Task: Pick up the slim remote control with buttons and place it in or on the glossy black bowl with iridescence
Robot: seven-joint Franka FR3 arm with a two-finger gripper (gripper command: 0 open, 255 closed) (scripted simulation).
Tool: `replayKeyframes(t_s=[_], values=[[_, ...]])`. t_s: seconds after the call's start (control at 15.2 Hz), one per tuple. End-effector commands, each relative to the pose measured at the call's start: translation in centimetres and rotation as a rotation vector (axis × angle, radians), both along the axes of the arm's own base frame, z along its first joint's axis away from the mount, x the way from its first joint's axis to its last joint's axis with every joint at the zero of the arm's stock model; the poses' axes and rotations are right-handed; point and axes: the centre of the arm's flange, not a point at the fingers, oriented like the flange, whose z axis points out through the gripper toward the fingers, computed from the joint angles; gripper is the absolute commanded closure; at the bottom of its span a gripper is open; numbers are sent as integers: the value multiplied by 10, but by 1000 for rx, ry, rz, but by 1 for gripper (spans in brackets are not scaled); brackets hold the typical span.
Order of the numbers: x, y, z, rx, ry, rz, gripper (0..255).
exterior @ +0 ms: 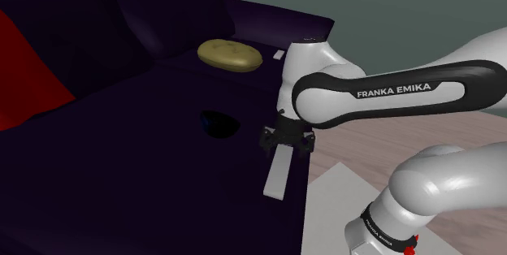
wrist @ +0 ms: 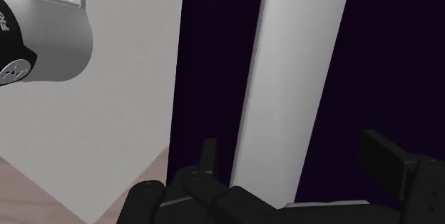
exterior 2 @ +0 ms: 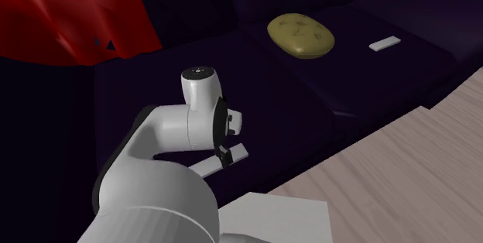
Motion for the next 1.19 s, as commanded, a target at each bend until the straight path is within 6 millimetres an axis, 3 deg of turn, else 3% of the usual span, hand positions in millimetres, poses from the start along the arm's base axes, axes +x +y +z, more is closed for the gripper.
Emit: replayKeyframes(t_s=[0.0, 0.4, 0.92, 0.99, 1.12], values=[[0, 4, -14, -4, 2, -24, 0], [-2, 2, -43, -4, 2, -24, 0], [-2, 2, -43, -4, 2, -24, 0], [-2, 2, -43, -4, 2, -24, 255], [-2, 2, -43, -4, 2, -24, 255]])
